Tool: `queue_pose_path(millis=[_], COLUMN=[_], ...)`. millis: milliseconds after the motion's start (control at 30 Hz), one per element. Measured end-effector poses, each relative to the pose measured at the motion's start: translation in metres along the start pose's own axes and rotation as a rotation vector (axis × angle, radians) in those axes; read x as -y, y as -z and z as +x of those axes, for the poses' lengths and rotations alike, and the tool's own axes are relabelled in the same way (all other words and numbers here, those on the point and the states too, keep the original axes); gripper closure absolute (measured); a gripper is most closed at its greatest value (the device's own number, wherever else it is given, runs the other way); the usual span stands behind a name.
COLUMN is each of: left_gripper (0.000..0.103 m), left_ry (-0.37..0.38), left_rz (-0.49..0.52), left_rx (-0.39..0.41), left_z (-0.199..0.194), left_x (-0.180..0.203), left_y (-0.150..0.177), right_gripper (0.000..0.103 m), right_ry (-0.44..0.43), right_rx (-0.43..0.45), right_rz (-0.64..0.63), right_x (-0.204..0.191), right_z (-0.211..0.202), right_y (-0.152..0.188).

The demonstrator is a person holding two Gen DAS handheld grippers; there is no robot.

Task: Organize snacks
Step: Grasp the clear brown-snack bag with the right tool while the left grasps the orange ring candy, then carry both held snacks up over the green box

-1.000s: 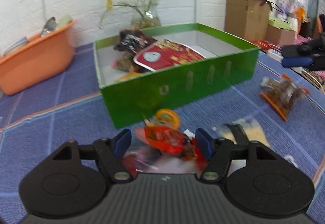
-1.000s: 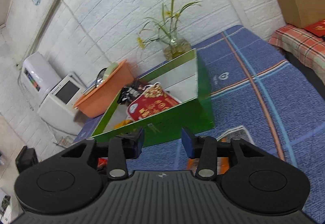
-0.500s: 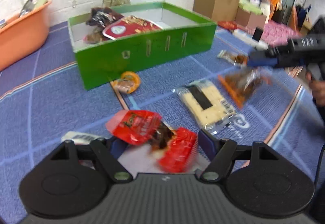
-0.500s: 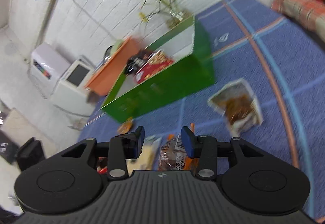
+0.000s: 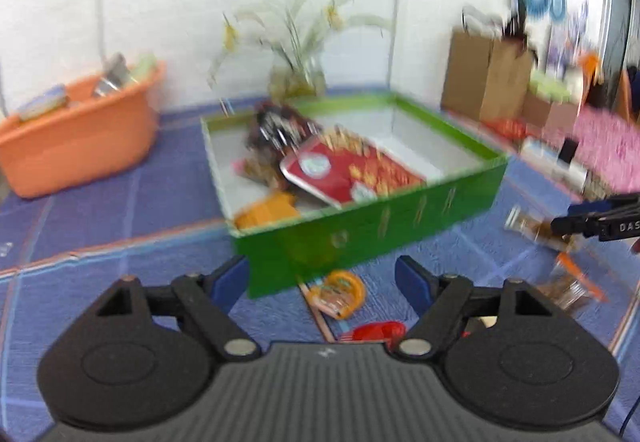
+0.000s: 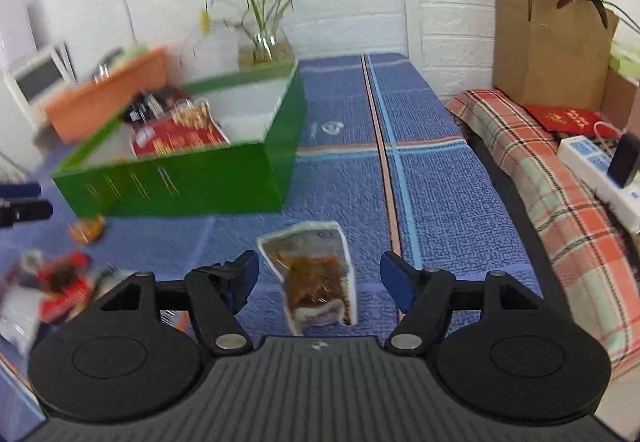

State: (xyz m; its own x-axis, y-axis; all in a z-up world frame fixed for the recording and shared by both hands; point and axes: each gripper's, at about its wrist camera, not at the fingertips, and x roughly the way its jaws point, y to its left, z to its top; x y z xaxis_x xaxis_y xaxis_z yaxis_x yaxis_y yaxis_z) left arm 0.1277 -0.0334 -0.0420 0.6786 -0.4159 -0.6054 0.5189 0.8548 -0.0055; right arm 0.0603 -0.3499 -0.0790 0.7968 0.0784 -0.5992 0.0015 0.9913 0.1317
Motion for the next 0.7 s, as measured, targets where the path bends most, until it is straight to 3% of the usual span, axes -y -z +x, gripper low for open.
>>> queue_pose_path(millis=[200,267,300,333,400,433,533,700], left_gripper=[0.025,0.026,0.035,0.042,0.046,0.055,0.066,0.066], left_ry=[-0.014,-0.008,-0.011,-0.002,0.015,0.017,-0.013,-0.049], left_rz=[0.052,0.056,0.055,0.054,0.019,0.015,-0.001,-0.024], left_rx=[-0.104,-0.108,-0.105,-0.117,-0.122,-0.125,-0.125,-0.116], left_z=[0.037,0.041,0.043,0.045,0.048,0.047,0.045,0.035], left_x=[0.011,0.011,0.011,0.011,0.007,0.006,0.006,0.008], left_y=[0.005,0.008,0.009,0.009,0.007,0.006,0.006,0.014], right_gripper=[0.000,0.013,0.023,0.025,0.025,0.025,0.026,0.029], right_ry=[-0.054,-0.041,-0.033,-0.023,-0.020,-0.017,-0.009,0.002], right_rx=[-0.024,-0.013,-0.011,-0.010,-0.010,-0.010,-0.003,0.007], right_rz=[-0.042,-0.065,-0.069,-0.072,-0.080,-0.086,-0.098,-0.129], right_x=[0.006,0.003,0.003,0.003,0.001,0.000,-0.002,-0.004], right_z=[0.006,0.005,0.004,0.004,0.003,0.003,0.004,0.003], right_y=[0.013,0.014,0.014,0.014,0.014,0.014,0.015,0.018])
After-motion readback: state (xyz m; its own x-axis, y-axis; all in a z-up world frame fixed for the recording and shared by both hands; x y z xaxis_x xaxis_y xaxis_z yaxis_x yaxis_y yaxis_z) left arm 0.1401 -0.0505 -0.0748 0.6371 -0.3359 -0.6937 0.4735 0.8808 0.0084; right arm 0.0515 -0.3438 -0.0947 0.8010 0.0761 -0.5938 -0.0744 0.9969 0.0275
